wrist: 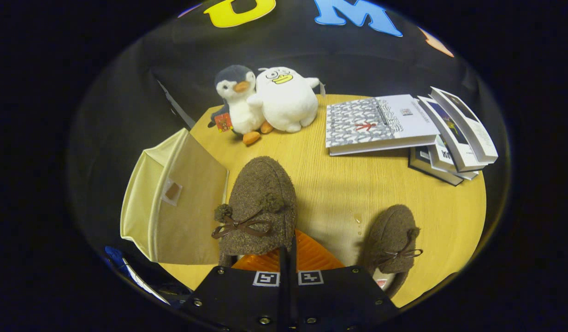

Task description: Open the storage box then place both shoes into the box .Put the left shoe in first, then the right shoe, with the right side of both shoes facing outward in a uniform manner.

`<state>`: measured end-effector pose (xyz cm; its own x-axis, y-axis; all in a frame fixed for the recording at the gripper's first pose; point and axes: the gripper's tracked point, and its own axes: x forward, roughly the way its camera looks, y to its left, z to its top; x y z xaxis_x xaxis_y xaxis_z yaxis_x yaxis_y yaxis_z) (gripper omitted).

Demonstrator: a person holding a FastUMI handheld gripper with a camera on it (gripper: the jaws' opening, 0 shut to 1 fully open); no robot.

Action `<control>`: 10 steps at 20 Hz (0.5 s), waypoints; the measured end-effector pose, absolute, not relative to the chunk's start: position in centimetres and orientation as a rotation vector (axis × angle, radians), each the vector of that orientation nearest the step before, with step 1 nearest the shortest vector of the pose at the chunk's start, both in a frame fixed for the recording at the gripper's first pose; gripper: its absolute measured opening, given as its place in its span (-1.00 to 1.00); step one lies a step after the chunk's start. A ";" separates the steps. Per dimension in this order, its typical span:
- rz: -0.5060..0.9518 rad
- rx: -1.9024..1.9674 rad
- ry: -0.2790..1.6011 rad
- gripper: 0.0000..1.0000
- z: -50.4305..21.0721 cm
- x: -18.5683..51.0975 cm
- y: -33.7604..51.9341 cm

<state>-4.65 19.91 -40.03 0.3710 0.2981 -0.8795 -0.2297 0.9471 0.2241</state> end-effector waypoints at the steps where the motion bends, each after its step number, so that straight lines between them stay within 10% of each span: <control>1: 0.351 0.064 1.121 -1.00 -38.6 -4.0 20.2; 10: 0.511 0.035 0.959 -1.00 -27.5 -0.2 27.6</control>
<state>-0.22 27.56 -27.52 0.4653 0.4312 -0.7730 -0.4010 0.8813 0.2502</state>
